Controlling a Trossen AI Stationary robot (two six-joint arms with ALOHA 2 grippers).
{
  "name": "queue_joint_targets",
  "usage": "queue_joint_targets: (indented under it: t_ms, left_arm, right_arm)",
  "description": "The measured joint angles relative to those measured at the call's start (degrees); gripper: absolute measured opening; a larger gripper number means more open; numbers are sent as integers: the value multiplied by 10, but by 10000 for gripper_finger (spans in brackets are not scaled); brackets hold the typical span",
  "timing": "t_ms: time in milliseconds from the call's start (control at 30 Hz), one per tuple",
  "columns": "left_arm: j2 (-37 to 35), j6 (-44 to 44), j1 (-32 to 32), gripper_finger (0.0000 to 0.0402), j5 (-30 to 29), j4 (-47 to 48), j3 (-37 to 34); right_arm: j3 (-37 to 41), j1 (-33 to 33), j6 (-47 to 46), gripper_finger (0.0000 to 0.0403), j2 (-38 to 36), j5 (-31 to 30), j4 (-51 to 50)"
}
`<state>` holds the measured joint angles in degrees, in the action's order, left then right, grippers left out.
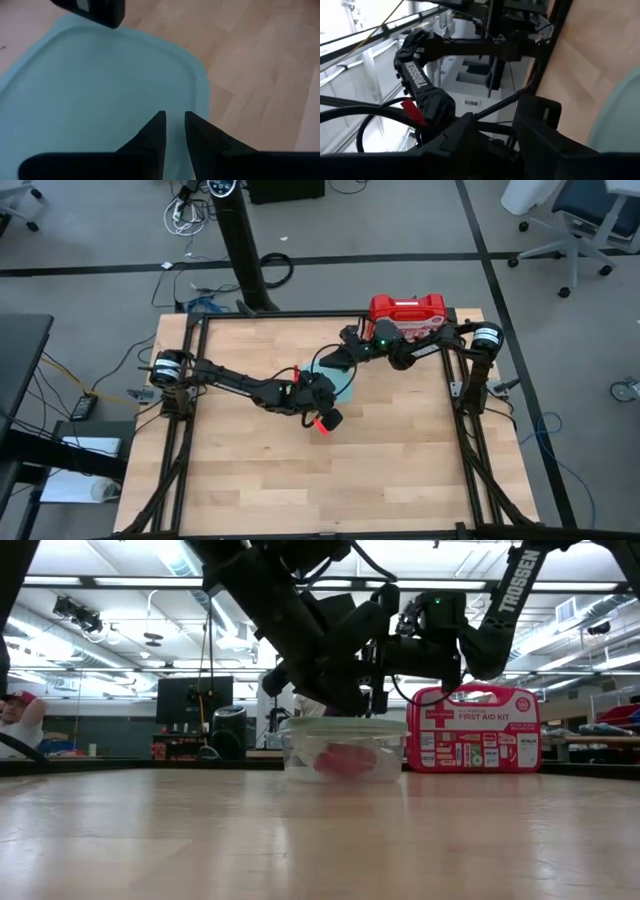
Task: Roll bandage
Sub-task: Close the plastic container
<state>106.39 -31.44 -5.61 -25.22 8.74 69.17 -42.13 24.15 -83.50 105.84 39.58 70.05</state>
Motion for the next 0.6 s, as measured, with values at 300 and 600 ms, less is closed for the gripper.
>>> queue_joint_targets:
  t_ms: [300,600]
  left_arm:
    - [0,11,6,76,45,6,0]
    - [0,12,5,76,48,5,0]
  right_arm:
    - [0,-1,-4,149,0,-21,-20]
    - [-38,-13,3,149,0,-12,-43]
